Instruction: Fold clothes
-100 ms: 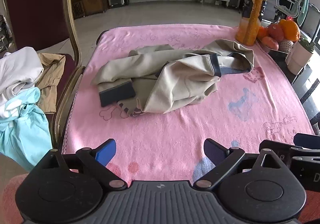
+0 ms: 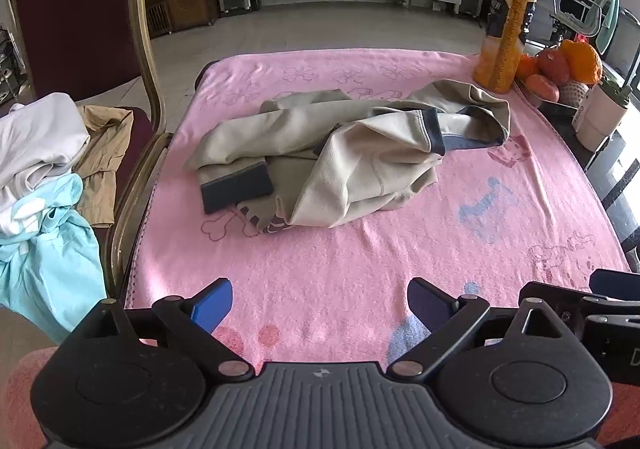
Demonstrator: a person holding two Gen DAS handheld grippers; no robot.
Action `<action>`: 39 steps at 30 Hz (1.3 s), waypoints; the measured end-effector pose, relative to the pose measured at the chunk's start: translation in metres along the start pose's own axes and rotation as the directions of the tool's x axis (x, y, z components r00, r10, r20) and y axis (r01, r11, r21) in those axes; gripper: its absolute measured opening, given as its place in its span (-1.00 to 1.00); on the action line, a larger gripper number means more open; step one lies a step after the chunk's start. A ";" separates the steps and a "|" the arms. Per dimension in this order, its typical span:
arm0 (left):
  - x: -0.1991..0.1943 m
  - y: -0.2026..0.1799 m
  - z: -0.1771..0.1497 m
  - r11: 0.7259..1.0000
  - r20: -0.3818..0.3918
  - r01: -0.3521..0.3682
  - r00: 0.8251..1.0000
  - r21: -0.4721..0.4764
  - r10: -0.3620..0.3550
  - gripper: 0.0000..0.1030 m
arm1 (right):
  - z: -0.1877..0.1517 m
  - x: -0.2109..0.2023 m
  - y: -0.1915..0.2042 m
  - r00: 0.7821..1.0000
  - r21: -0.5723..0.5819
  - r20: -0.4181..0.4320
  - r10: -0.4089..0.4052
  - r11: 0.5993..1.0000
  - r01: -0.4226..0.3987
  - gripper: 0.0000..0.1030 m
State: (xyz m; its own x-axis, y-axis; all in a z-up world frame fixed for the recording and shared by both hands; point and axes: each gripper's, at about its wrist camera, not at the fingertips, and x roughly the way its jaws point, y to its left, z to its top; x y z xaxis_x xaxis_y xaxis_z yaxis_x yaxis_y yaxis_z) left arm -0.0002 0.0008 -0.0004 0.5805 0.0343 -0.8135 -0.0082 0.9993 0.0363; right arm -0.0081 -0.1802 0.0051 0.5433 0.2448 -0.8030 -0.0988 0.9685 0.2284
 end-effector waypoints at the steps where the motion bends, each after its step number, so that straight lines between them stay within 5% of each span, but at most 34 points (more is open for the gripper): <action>1: 0.000 0.000 0.000 1.000 0.000 0.000 1.000 0.001 0.000 0.84 | 0.000 0.000 0.000 1.000 0.001 -0.002 0.000 1.000 0.000 0.61; 39: 0.003 0.006 -0.002 1.000 -0.012 0.000 1.000 -0.002 0.000 0.85 | -0.002 0.004 0.000 1.000 0.002 -0.016 -0.020 1.000 0.020 0.68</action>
State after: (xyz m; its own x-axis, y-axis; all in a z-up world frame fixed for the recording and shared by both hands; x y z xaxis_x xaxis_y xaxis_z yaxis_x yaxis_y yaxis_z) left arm 0.0004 0.0068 -0.0037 0.5708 0.0347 -0.8203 -0.0102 0.9993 0.0351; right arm -0.0073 -0.1788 0.0007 0.5316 0.2259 -0.8163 -0.0858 0.9732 0.2134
